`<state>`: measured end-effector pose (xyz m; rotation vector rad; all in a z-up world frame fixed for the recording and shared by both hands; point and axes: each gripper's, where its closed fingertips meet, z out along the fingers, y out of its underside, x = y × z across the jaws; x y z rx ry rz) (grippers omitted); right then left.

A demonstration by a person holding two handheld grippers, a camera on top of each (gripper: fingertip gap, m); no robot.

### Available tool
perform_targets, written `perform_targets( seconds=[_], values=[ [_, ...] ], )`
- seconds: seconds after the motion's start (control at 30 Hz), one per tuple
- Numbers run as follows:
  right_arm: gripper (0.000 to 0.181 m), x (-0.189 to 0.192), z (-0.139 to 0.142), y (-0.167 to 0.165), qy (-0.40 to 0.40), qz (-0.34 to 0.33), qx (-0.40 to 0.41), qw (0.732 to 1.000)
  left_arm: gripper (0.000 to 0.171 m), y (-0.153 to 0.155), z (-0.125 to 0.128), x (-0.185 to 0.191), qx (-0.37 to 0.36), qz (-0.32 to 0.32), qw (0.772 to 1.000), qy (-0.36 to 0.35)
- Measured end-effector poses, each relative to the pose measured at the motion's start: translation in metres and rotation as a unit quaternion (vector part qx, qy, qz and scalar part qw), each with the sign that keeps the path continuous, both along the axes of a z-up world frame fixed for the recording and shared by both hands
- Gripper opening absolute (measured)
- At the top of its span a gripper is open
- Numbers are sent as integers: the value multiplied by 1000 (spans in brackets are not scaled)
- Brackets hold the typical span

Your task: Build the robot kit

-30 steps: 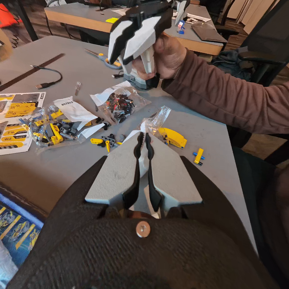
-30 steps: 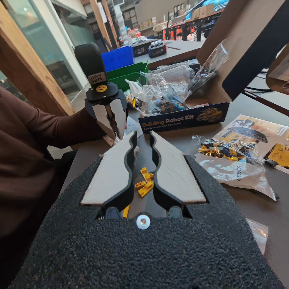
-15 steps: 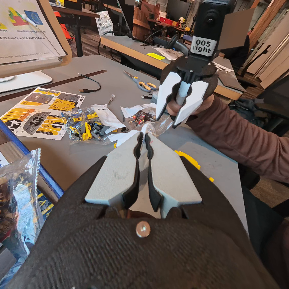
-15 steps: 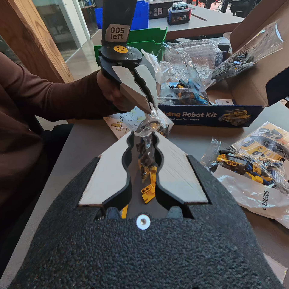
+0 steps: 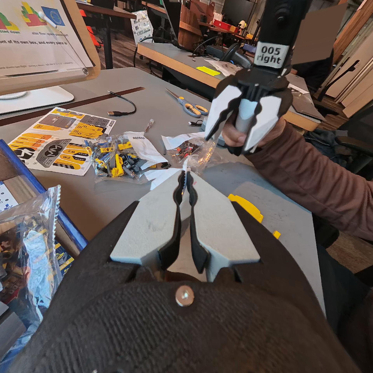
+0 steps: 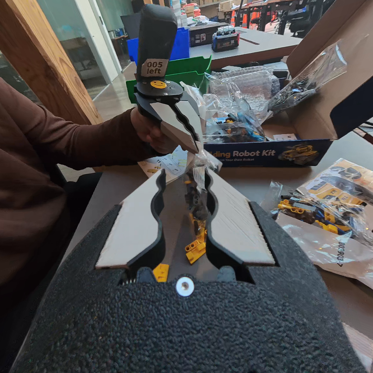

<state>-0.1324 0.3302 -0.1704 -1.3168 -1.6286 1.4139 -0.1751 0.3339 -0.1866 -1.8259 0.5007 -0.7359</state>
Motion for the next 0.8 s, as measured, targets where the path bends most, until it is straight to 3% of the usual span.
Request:
perform_targets(
  seconds=[0.13, 0.2, 0.27, 0.37, 0.47, 0.6, 0.8],
  values=[
    [19, -8, -24, 10, -50, -37, 61, 996, 0, -4, 1, 4, -1, -16, 1000, -4],
    [15, -8, -22, 10, -52, -35, 62, 996, 0, -5, -1, 4, -1, -19, 1000, 7],
    [0, -5, -14, 17, -33, -50, 54, 997, 0, -5, 0, 2, -2, -18, 1000, 8],
    [0, 1, -1, 30, -10, -71, 24, 997, 0, -10, 7, 5, 3, -36, 999, -6],
    [0, -2, -5, 35, -21, -90, 33, 995, 0, -10, 0, 4, 4, -32, 999, 27],
    [0, -1, 0, 30, -7, -72, 4, 997, 1, -9, 3, -2, -11, -33, 999, -8],
    [0, 4, 16, 8, 29, -13, -3, 999, 30, -7, 0, -6, -23, -28, 999, -11]
  ],
)
